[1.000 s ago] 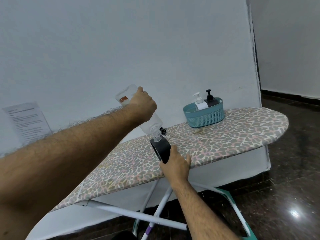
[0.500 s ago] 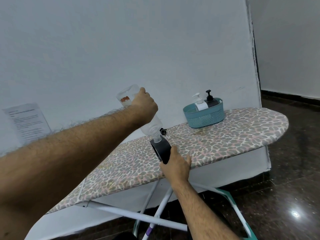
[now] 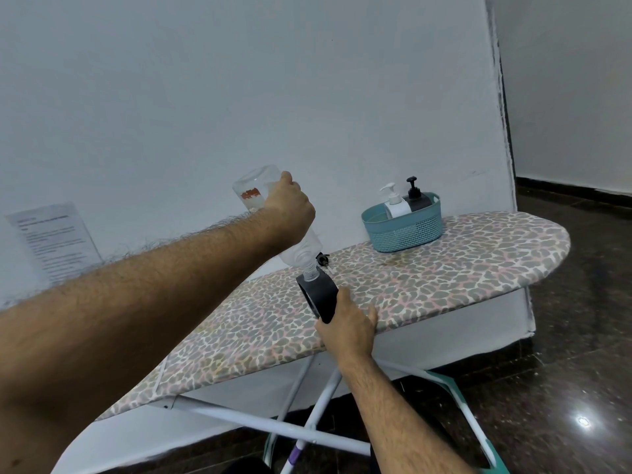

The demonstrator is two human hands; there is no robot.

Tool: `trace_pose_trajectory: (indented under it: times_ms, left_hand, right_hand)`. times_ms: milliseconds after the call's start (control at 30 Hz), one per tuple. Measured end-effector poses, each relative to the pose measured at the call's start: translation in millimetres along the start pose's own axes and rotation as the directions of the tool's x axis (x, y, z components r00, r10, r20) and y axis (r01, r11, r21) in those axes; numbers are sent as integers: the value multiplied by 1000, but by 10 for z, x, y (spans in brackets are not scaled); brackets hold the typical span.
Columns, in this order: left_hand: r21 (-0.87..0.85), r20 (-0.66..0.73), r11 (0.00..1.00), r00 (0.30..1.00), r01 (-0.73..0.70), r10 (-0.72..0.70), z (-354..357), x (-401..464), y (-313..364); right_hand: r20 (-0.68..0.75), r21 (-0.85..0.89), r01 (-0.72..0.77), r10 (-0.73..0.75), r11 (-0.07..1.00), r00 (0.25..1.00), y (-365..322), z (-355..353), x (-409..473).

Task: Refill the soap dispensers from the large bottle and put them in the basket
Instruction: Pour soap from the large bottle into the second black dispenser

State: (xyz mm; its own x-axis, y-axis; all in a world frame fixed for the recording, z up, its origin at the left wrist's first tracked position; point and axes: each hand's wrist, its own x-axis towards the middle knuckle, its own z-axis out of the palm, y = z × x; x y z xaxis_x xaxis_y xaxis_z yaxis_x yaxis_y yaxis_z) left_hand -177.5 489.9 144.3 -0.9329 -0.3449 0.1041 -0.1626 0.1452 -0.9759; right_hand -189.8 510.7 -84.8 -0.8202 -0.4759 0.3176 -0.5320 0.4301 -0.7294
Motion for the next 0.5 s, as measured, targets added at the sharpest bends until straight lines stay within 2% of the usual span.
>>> trace_pose_trajectory:
  times_ms: [500]
  left_hand:
    - [34,-9,999,1000,-4,5,4,21,20]
  right_hand:
    - [-2,13,-6,6,1000,1000,6,30,8]
